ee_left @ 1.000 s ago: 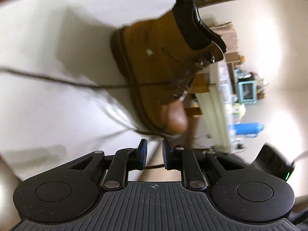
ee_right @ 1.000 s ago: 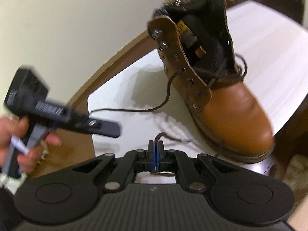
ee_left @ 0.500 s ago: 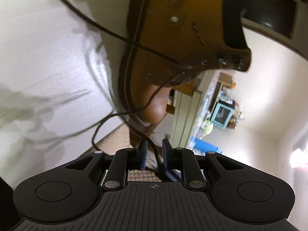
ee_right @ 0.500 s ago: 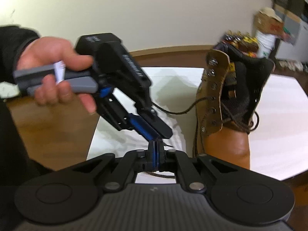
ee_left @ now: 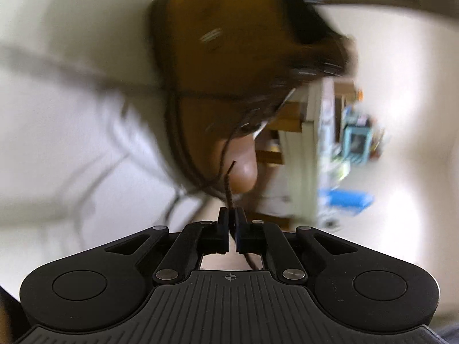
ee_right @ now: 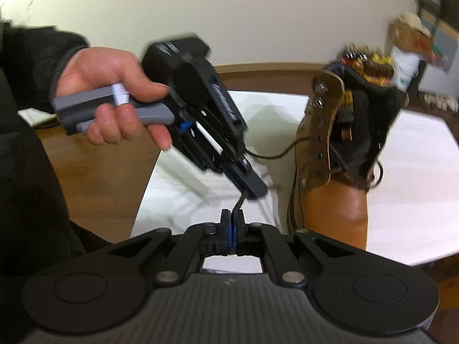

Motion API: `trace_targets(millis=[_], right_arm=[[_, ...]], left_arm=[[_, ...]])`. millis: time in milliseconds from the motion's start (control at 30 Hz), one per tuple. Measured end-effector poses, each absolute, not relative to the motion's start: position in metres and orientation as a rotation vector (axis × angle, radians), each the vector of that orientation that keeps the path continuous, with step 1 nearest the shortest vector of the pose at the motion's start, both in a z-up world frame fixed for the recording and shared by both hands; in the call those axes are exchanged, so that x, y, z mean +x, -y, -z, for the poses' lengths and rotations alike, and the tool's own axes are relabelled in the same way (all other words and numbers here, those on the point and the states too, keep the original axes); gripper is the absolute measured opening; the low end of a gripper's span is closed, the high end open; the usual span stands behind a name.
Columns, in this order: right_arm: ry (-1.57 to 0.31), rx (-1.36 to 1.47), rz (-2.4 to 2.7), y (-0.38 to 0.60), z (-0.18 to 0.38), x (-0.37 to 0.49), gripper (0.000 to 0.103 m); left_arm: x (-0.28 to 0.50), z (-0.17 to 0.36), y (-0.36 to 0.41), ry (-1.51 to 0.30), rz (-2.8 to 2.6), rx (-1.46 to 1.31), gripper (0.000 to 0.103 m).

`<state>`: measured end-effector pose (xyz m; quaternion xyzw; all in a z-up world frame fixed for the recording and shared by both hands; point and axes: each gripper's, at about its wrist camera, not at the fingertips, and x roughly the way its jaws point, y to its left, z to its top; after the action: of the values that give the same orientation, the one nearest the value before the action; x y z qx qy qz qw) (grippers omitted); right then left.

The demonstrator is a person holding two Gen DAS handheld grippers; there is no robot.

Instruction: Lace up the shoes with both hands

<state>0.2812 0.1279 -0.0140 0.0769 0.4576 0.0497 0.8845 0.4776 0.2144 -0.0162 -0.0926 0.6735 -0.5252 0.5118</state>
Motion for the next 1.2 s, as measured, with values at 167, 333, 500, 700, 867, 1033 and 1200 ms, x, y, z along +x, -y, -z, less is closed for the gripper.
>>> trace_targets(millis=[167, 333, 500, 700, 867, 1033, 1200], right_arm=[[-0.863, 0.462, 0.223, -0.066, 0.02, 0.287, 0.017], [-0.778, 0.46, 0.416, -0.022, 0.029, 0.307, 0.017], [-0.735, 0.458, 0.353, 0.009, 0.044, 0.33, 0.017], [-0.736, 0.522, 0.215, 0.03, 0.064, 0.335, 0.017], [-0.73, 0.574, 0.155, 0.043, 0.071, 0.332, 0.023], [-0.725, 0.6, 0.109, 0.051, 0.075, 0.329, 0.025], [-0.722, 0.635, 0.069, 0.062, 0.075, 0.325, 0.027]], left_arm=[[0.461, -0.053, -0.196, -1.258, 1.368, 0.131, 0.004], [0.438, -0.089, -0.156, -1.038, 1.31, 0.36, 0.004], [0.42, -0.091, -0.109, -0.999, 1.179, 0.461, 0.004], [0.416, -0.089, -0.087, -1.013, 1.054, 0.526, 0.004], [0.412, -0.086, -0.075, -1.043, 0.994, 0.558, 0.004], [0.414, -0.082, -0.07, -1.057, 0.968, 0.551, 0.004], [0.417, -0.077, -0.062, -1.076, 0.962, 0.547, 0.004]])
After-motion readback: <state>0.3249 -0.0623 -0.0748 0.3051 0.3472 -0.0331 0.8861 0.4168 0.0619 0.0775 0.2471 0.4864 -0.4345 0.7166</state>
